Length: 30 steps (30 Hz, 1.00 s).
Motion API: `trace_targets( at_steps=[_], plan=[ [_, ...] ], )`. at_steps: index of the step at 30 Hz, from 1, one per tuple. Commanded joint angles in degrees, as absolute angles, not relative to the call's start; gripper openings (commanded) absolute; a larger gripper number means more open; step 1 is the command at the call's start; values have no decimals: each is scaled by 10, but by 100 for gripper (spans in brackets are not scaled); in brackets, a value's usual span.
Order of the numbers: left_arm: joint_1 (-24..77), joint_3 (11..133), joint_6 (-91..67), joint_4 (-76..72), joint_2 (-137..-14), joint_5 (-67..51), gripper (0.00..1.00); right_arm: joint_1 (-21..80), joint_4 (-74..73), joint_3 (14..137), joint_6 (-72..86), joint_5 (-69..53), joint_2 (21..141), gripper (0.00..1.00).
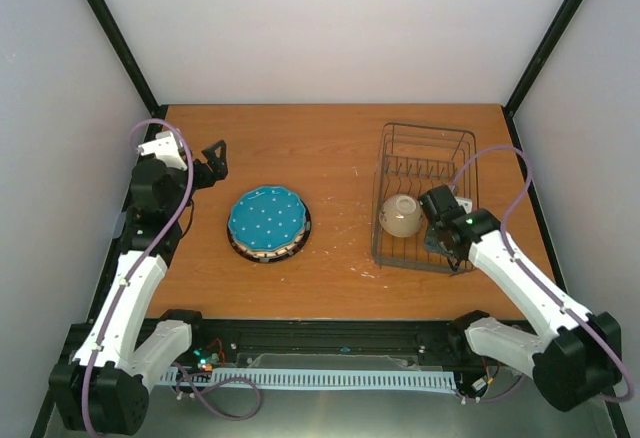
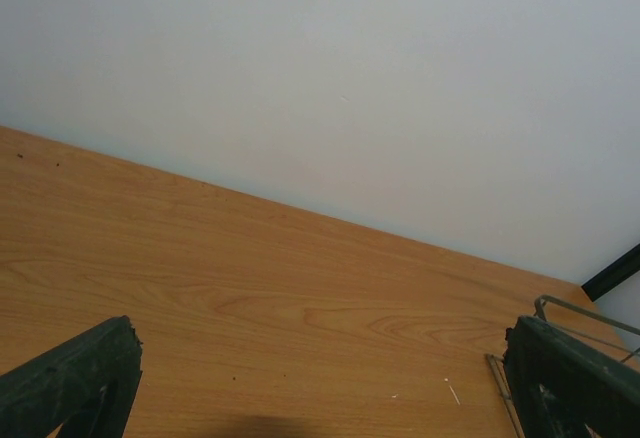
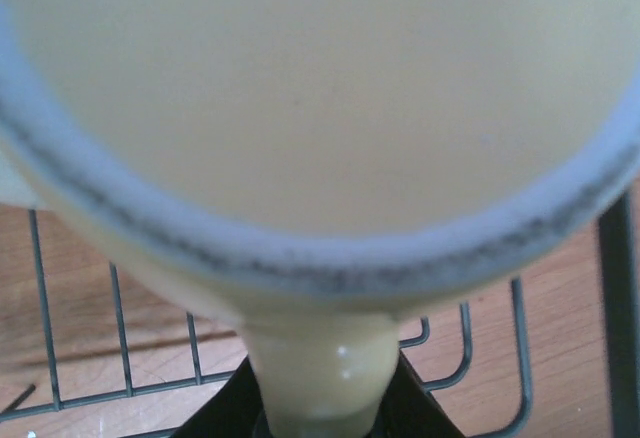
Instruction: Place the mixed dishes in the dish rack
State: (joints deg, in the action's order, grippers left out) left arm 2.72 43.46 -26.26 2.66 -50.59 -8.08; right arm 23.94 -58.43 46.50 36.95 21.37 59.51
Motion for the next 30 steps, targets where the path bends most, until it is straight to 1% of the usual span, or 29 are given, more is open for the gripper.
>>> trace_targets(
  at_steps=[1, 6, 17, 27, 30],
  plan=[
    [22, 437, -245, 19, -498, -71, 100, 218, -558, 482, 344, 162, 633, 3],
    [21, 433, -234, 19, -498, -60, 100, 213, -569, 490, 351, 144, 654, 3],
    [20, 427, -222, 12, -498, -43, 100, 192, -651, 536, 341, 163, 667, 3],
    [20, 426, -212, 16, -492, -28, 100, 186, -630, 507, 338, 136, 709, 3],
    [20, 428, -208, 17, -493, -23, 100, 187, -629, 505, 335, 128, 723, 4]
  ],
)
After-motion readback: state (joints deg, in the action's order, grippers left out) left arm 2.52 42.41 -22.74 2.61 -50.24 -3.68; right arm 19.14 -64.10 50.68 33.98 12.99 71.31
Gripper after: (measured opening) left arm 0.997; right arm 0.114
